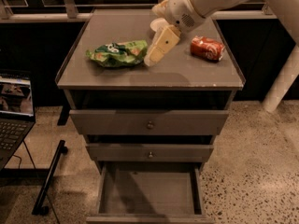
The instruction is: Place green rice chip bag into bottom drawer
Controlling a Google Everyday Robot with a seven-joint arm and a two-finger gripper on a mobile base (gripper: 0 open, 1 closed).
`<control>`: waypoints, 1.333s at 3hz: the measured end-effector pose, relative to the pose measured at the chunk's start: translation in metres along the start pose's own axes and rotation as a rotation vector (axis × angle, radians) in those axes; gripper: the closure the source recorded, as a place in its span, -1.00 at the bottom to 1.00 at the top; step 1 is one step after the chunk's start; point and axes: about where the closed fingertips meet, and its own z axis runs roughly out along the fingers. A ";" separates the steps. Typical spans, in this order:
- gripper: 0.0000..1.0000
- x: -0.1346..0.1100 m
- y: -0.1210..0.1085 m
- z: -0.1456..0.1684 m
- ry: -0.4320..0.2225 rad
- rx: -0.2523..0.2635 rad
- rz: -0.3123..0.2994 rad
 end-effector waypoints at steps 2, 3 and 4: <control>-1.00 0.035 -0.040 0.070 -0.072 -0.050 0.030; -1.00 0.042 -0.071 0.097 -0.098 -0.065 0.028; -1.00 0.047 -0.093 0.116 -0.101 -0.074 0.033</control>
Offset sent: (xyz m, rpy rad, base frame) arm 0.1215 0.0277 -0.0813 0.1407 0.0372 0.0706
